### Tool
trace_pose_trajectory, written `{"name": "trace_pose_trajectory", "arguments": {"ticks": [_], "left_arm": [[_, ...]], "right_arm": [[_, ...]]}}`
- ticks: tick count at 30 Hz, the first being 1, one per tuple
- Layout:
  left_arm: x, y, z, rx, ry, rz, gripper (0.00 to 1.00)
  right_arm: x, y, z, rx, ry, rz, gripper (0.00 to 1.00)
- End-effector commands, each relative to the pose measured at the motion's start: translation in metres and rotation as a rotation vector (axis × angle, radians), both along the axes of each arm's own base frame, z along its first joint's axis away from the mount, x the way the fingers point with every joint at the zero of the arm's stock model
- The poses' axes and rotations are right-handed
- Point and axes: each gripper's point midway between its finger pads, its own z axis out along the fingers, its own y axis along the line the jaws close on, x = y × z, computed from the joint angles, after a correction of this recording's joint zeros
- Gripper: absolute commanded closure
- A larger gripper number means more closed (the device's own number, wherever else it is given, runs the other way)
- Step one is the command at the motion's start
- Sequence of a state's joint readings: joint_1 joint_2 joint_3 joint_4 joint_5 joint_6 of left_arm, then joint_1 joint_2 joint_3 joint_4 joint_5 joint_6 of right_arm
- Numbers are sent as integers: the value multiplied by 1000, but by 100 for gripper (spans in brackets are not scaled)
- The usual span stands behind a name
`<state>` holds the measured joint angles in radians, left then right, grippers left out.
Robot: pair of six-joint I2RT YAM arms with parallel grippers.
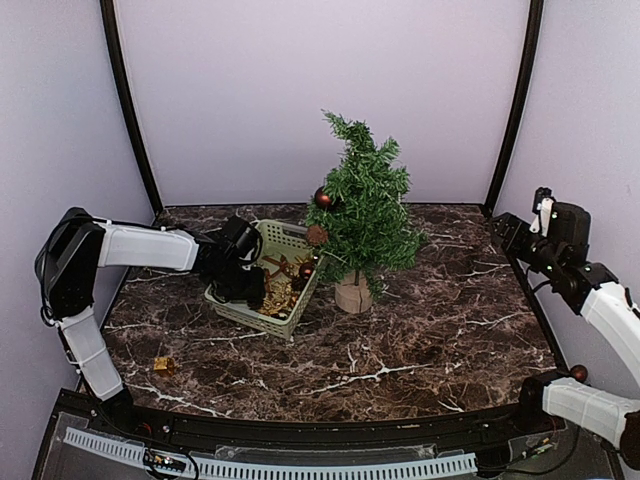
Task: Decorate the small christmas tree
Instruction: Pick up the ornament pinecone from the bin.
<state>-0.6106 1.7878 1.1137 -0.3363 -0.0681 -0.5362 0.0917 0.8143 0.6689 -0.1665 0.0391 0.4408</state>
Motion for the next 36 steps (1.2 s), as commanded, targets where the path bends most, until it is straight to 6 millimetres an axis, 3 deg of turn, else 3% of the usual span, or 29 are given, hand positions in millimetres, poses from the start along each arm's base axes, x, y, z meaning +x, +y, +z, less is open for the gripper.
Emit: {"name": "trace_pose_trajectory", "arguments": {"ticks": [1, 8, 13, 21, 29, 32, 36], "left_arm": [[5, -1, 10, -14, -18, 15, 56], [7, 4, 25, -16, -61, 35, 65], [8, 8, 54, -57, -145, 49, 70], [1, 14, 88, -102, -208, 59, 70], [-17, -9, 165, -317, -376, -119, 69], [-32, -20, 188, -405, -412, -203, 68], [-53, -37, 226, -562, -466, -325, 68]], "right_arm": [[0, -3, 9, -3, -46, -22, 7], [-5, -7, 9, -12, -51, -41, 7], [-7, -9, 7, -14, -50, -46, 7], [-8, -7, 11, -7, -60, -36, 7], [-12, 6, 28, 13, -125, 39, 7], [-15, 20, 38, 33, -164, 119, 7], [-30, 65, 61, 82, -255, 397, 8]]}}
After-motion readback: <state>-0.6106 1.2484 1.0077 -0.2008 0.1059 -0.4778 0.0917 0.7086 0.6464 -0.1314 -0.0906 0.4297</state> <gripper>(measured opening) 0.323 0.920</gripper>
